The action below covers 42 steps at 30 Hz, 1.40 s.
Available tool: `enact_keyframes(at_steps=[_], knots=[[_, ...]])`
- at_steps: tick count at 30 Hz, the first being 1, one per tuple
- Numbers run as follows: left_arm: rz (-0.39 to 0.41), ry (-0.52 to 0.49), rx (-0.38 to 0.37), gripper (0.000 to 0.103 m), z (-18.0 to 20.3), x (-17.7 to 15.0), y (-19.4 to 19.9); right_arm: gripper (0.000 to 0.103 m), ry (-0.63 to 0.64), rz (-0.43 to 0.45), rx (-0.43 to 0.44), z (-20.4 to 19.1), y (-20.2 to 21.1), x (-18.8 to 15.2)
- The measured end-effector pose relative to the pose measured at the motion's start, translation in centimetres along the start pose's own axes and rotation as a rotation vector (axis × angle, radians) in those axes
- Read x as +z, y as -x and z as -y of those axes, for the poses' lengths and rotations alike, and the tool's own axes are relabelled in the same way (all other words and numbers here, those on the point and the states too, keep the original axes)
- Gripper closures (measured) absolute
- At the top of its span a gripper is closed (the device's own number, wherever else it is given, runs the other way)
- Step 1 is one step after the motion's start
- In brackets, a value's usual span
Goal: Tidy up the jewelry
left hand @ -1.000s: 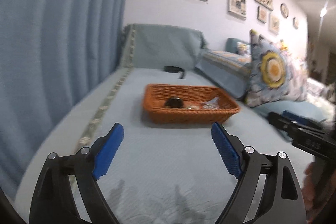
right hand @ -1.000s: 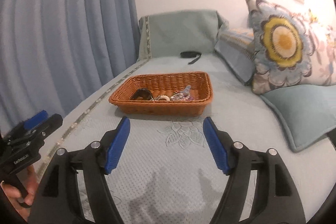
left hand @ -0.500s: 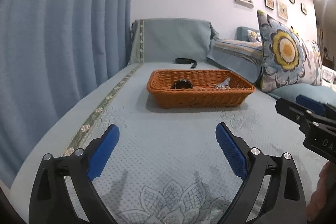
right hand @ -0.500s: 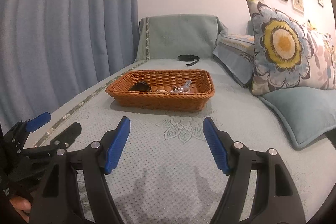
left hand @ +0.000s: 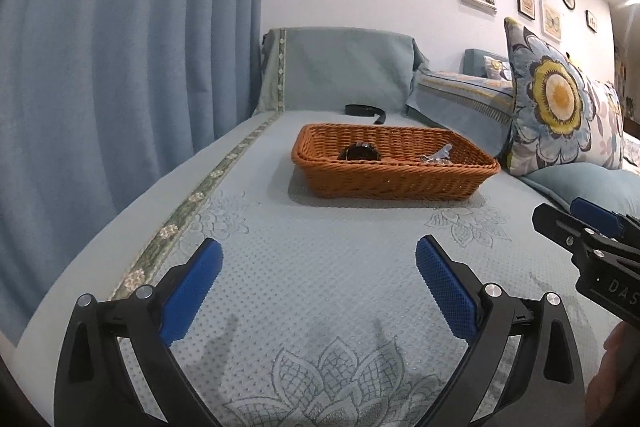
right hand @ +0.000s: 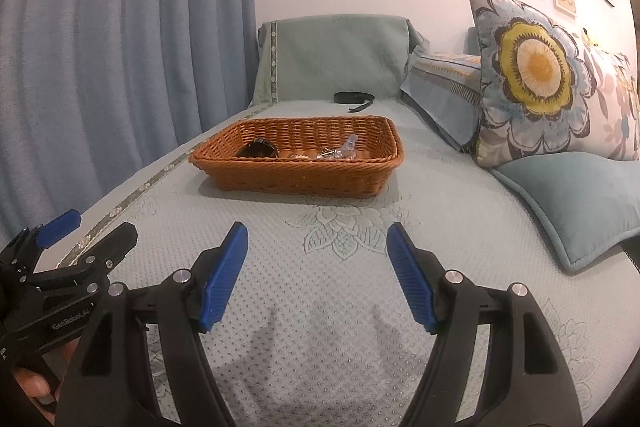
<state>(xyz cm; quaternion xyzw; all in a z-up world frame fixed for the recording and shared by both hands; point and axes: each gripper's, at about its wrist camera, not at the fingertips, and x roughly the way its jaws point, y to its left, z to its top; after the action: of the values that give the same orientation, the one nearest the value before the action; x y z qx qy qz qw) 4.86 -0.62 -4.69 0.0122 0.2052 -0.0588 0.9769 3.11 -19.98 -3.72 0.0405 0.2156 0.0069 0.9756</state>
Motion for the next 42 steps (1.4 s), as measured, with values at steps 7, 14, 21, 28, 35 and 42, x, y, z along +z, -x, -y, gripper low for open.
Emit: enact_keyframes(at_steps=[7, 14, 21, 28, 35, 42], knots=[[-0.002, -0.019, 0.006, 0.008, 0.5, 0.0, 0.0, 0.028, -0.014, -0.008, -0.005, 0.1, -0.1, -0.1], [-0.023, -0.005, 0.002, 0.008, 0.1, 0.1, -0.5, 0.028, -0.065, -0.017, 0.01, 1.0, -0.2, 0.0], [-0.025, -0.004, 0.0, 0.008, 0.0, 0.1, -0.6, 0.028, -0.066, -0.022, 0.011, 0.9, -0.3, 0.1], [-0.029, 0.0, 0.0, 0.008, 0.0, 0.1, -0.7, 0.028, -0.048, -0.024, 0.007, 0.4, -0.4, 0.0], [-0.025, -0.013, 0.0, 0.008, 0.2, 0.0, -0.6, 0.028, -0.056, -0.031, 0.009, 0.6, -0.4, 0.0], [-0.03, -0.007, -0.001, 0.008, 0.2, 0.1, -0.7, 0.028, -0.06, -0.037, 0.01, 0.7, -0.6, 0.0]])
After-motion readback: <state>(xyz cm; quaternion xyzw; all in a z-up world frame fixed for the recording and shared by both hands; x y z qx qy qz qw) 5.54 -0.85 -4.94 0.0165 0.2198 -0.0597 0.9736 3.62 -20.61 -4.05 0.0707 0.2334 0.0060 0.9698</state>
